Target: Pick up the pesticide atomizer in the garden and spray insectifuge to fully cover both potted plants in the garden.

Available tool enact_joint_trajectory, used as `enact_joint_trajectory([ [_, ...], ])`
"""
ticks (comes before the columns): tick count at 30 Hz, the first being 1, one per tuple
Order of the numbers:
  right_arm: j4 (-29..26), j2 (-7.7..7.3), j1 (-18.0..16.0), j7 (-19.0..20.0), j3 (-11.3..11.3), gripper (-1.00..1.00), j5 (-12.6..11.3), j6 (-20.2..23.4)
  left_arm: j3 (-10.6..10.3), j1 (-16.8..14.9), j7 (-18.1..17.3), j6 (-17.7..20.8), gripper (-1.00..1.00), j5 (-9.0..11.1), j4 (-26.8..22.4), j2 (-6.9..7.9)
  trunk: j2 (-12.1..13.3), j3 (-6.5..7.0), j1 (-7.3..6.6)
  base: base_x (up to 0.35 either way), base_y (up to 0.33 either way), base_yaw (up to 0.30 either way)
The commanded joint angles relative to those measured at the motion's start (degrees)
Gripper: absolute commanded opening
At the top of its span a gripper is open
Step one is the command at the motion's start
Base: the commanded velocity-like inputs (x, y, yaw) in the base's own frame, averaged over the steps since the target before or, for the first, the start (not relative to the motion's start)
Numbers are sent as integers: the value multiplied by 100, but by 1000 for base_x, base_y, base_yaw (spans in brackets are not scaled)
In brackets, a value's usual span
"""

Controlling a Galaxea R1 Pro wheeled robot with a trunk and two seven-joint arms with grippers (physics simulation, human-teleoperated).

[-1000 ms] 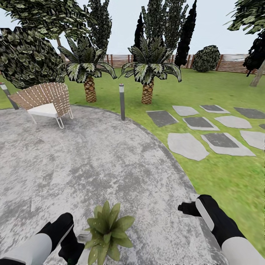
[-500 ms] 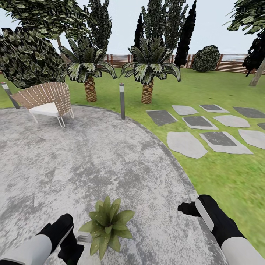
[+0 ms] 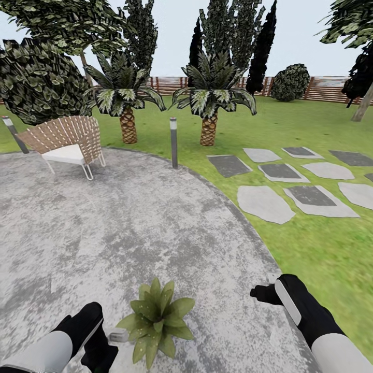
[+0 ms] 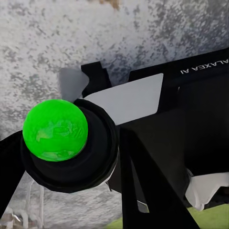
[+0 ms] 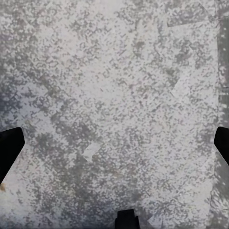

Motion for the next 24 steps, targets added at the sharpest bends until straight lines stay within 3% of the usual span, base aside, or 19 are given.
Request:
enact_joint_trajectory([
  [1, -7, -7, -3, -57, 23, 100, -61, 16, -7, -3, -60, 12, -100, -59, -10, 2, -2, -5, 0, 13, 21, 0],
  [17, -15, -12, -3, -57, 15, 100, -61, 15, -4, -553, -66, 21, -100, -47, -45, 17, -2, -5, 0, 1, 2, 0],
  [24, -15, -9, -3, -57, 24, 100, -61, 15, 4, -529, -62, 16, -100, -60, -46, 11, -2, -5, 0, 0, 0, -79],
])
